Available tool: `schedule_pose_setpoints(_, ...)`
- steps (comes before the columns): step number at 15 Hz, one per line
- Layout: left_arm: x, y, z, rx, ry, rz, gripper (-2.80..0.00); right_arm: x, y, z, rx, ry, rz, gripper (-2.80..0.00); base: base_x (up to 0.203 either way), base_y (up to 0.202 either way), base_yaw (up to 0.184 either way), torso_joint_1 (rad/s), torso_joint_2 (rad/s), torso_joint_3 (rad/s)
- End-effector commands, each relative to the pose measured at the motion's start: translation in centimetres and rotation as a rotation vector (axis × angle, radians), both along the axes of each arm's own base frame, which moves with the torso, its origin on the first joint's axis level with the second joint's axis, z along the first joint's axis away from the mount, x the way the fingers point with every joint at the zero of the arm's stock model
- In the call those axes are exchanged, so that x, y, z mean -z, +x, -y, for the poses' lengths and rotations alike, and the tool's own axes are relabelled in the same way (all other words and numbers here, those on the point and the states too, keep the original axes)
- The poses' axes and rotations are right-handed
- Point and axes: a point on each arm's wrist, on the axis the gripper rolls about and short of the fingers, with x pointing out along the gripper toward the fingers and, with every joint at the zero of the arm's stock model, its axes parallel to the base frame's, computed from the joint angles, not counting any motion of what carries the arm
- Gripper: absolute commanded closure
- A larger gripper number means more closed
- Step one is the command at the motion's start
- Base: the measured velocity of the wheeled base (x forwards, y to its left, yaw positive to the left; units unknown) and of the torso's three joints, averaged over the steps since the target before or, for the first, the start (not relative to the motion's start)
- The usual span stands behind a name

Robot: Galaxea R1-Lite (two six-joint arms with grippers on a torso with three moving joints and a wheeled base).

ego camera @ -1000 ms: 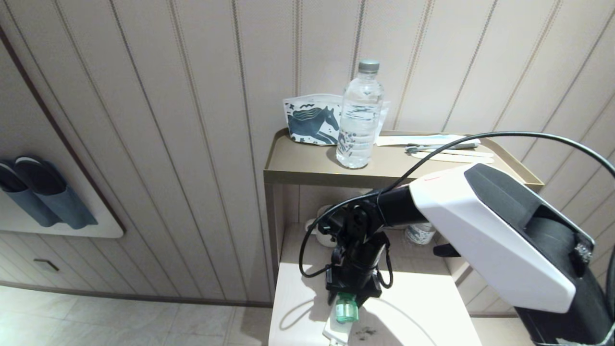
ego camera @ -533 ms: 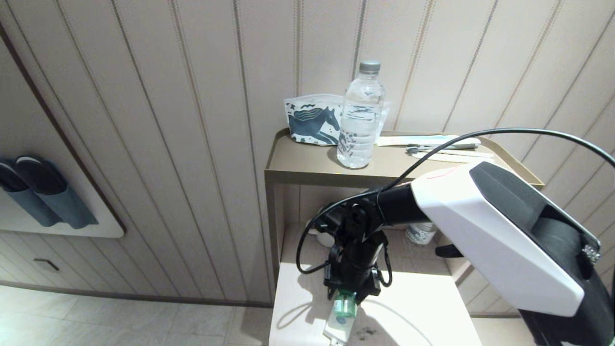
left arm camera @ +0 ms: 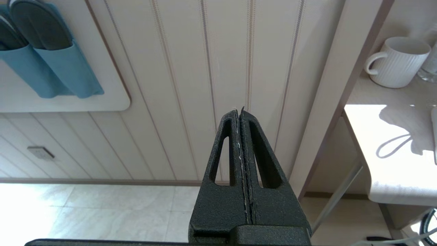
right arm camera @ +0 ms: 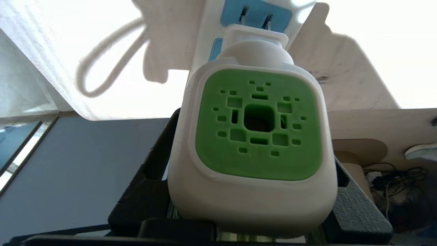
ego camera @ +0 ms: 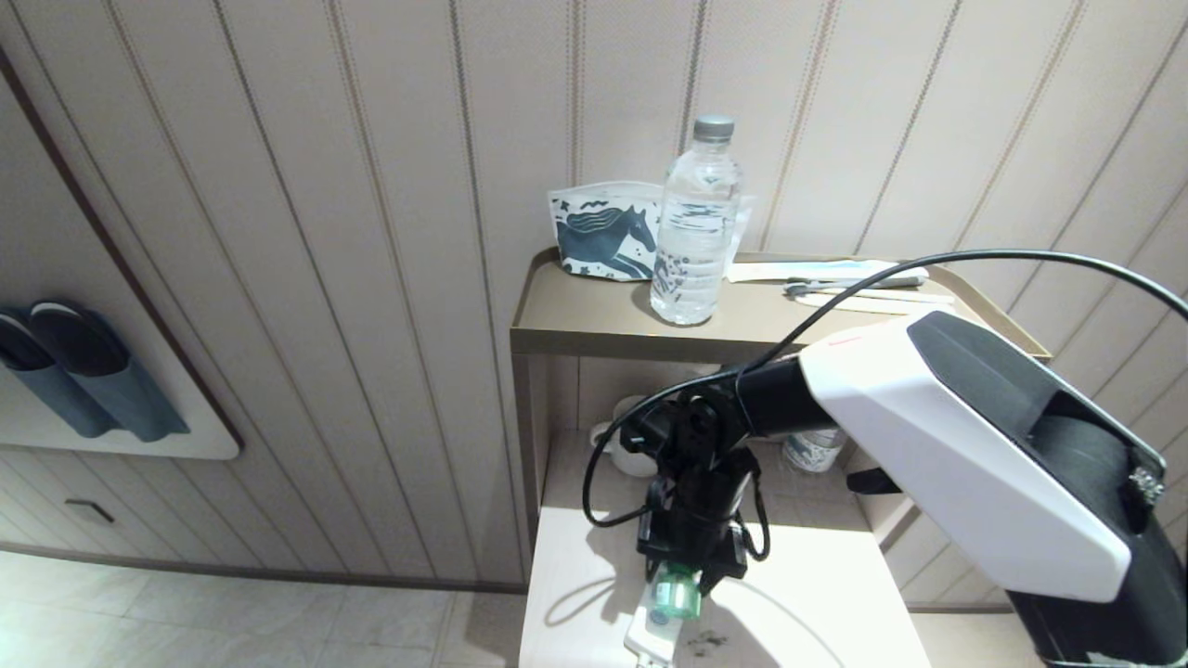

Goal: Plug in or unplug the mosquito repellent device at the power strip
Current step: Insert the plug into the socket

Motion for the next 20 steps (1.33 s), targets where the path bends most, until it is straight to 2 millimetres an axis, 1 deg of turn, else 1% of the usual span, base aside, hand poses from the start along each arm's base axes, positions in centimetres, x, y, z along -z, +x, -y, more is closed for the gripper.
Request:
schedule_pose_setpoints(1, 0.00, 0.00, 0.00, -0.001, 0.000, 0.000, 0.00, 0.15, -0.05, 0.00, 0.003, -0.003, -0.009, 0.00, 0.000, 0.000, 0.000, 0.000, 0.00, 0.000)
schedule_pose_setpoints(6, 0.00, 0.00, 0.00, -0.001, 0.000, 0.000, 0.00, 0.32, -0.01, 0.12, 0.007, -0.006, -0.014, 0.00, 0.000, 0.000, 0.000, 0.000, 0.00, 0.000)
schedule_pose_setpoints(12, 0.00, 0.00, 0.00, 0.000, 0.000, 0.000, 0.00, 0.64, 0.45, 0.77, 0.025, 0.003, -0.029, 0.00, 0.000, 0.000, 0.000, 0.000, 0.00, 0.000)
schedule_pose_setpoints(17, 0.00, 0.00, 0.00, -0.001, 0.000, 0.000, 0.00, 1.10, 0.74, 0.59, 0.025, 0.003, -0.031, 0.00, 0.000, 0.000, 0.000, 0.000, 0.00, 0.000)
schedule_pose_setpoints(20, 0.00, 0.00, 0.00, 0.001, 0.000, 0.000, 0.00, 0.94, 0.81, 0.39, 0.016, 0.036, -0.041, 0.00, 0.000, 0.000, 0.000, 0.000, 0.00, 0.000)
